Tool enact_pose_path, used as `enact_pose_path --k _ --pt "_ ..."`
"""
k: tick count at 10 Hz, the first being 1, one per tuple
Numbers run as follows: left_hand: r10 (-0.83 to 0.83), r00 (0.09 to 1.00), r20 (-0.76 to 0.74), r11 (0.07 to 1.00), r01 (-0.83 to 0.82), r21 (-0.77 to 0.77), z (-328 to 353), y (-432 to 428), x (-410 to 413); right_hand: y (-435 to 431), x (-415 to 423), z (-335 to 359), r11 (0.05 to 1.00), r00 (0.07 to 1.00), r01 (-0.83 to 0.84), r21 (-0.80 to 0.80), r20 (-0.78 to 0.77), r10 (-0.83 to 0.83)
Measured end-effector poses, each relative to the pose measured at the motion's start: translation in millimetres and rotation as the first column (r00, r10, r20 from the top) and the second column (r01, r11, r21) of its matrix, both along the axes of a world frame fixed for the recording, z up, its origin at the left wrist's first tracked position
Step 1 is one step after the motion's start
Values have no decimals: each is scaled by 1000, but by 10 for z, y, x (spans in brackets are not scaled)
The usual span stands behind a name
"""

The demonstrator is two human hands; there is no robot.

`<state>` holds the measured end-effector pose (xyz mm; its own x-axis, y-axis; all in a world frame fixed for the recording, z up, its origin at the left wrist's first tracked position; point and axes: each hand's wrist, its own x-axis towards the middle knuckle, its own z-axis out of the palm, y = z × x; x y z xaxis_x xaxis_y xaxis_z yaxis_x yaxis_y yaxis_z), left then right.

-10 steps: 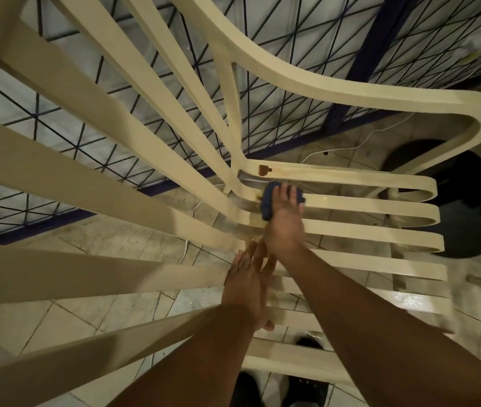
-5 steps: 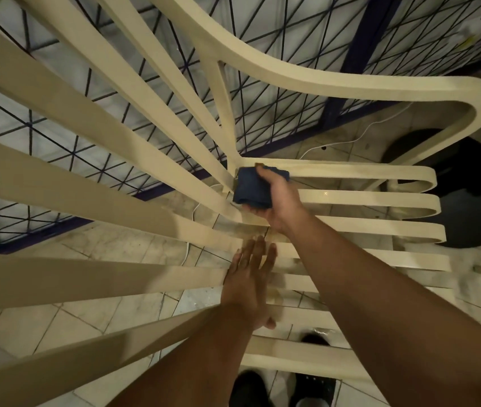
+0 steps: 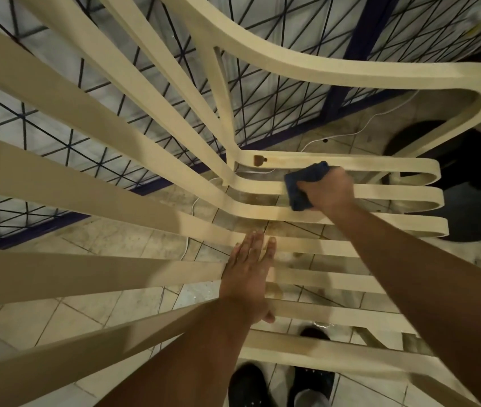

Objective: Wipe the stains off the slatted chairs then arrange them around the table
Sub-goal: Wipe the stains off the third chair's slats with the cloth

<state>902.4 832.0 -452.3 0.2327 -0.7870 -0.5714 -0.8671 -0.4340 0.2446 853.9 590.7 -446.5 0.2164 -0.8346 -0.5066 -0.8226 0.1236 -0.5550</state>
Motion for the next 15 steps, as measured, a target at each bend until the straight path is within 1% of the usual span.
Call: enact_pose_path --k 1,2,3,4,5,6,7,8,10,11,12,13,14,15 --pt "-4 1000 -7 1000 4 4 8 14 7 -206 -306 55 993 989 36 115 137 -52" --pt "-10 1000 16 1000 10 17 7 5 4 -334 -741 180 980 979 193 -45 81 -189" --pt "-20 1000 18 999 19 26 2 -7 7 -381 -965 185 938 933 337 -82 159 -322" --pt "-42 999 32 999 41 27 4 1 12 -299 -1091 137 818 721 565 104 419 -551" --pt "-65 997 47 998 64 30 -13 10 10 -199 -1033 91 862 809 507 8 339 -480" --pt "-81 995 56 996 79 43 -23 6 7 87 -807 31 924 952 300 -239 13 -306" --pt "-78 996 47 996 76 42 -27 11 10 211 -584 -41 950 977 53 -309 -183 -114" --pt "-66 997 44 997 65 28 -40 14 4 348 -380 -272 897 937 -226 -380 -335 94" --pt "-23 1000 21 1000 23 20 -44 4 -12 512 51 -382 867 919 -319 -382 -347 186" --pt "-22 999 26 1000 22 13 -51 13 -17 513 126 -412 846 911 -355 -398 -351 217" --pt "-26 999 34 999 25 23 -67 9 -19 522 165 -425 792 868 -465 -396 -380 320" --pt "-17 1000 22 999 16 30 -57 1 -16 483 128 -388 778 849 -502 -378 -388 359" --pt "5 1000 -11 1000 -5 26 -29 11 -6 391 -178 -307 774 819 -531 -344 -443 365" --pt "9 1000 -19 1000 -9 17 -18 17 -2 269 -526 -269 784 804 -518 -341 -507 311"
